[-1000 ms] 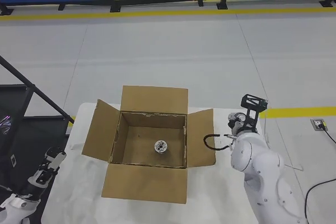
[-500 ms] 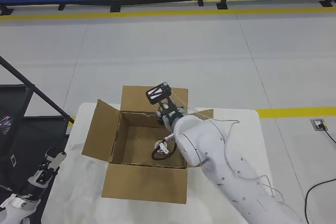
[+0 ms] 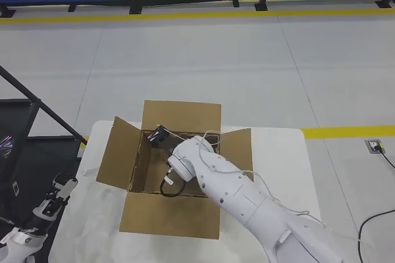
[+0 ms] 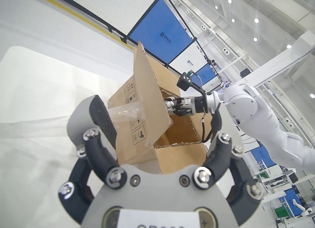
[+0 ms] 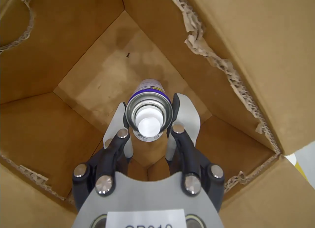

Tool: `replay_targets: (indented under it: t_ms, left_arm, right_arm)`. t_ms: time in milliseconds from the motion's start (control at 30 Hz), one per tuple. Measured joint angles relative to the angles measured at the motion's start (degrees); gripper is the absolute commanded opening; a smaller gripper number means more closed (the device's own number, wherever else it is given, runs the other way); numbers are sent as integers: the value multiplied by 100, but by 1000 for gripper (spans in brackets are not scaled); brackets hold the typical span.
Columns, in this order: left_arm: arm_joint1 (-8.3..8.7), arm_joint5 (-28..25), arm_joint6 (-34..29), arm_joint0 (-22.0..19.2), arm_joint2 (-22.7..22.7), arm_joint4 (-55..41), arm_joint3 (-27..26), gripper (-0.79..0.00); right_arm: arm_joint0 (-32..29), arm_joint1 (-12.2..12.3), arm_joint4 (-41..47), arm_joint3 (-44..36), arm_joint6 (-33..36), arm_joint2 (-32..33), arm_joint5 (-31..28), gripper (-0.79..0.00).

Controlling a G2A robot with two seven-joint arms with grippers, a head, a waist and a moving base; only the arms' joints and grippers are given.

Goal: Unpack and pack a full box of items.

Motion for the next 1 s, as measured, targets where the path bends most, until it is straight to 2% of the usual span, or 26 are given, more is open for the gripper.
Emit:
replay_targets:
  t_ms: [33,67,133,167,200,233,433,667,800,900,1000]
  left_arm:
    - [0,0,0,0,0,0,0,0]
    - [0,0,0,0,0,0,0,0]
    - [0,0,0,0,0,0,0,0]
    - [0,0,0,0,0,0,0,0]
    - [0,0,0,0,0,0,0,0]
    - [0,0,0,0,0,0,0,0]
    - [0,0,0,0,0,0,0,0]
    - [0,0,0,0,0,0,0,0]
    - [-6,132,95,-6,-23,26,-28,0]
    - [-17,396,322,-12,-69,248,-106,0]
    - [-33,447,441,26,-3,473,-244,0]
  right_arm:
    - [42,-98,35,223,-35,-62,-3,-650]
    - [68,-171,61,378,-69,-101,8,-511]
    - [135,-327,158,707,-147,-147,-24,-339]
    - [162,-385,203,837,-185,-155,-59,-191]
    - [191,-437,240,961,-220,-161,-98,-89]
    - [229,-503,280,1117,-263,-167,-152,-46]
    - [382,-745,411,1710,-466,-147,-356,-25]
    - [510,-888,523,2079,-737,-46,-524,0]
    - [635,-878,654,2141,-1037,109,-674,-18]
    - [704,-800,813,2123,-1570,310,-785,0]
    - [684,-631,969,2105,-2241,555,-1236,0]
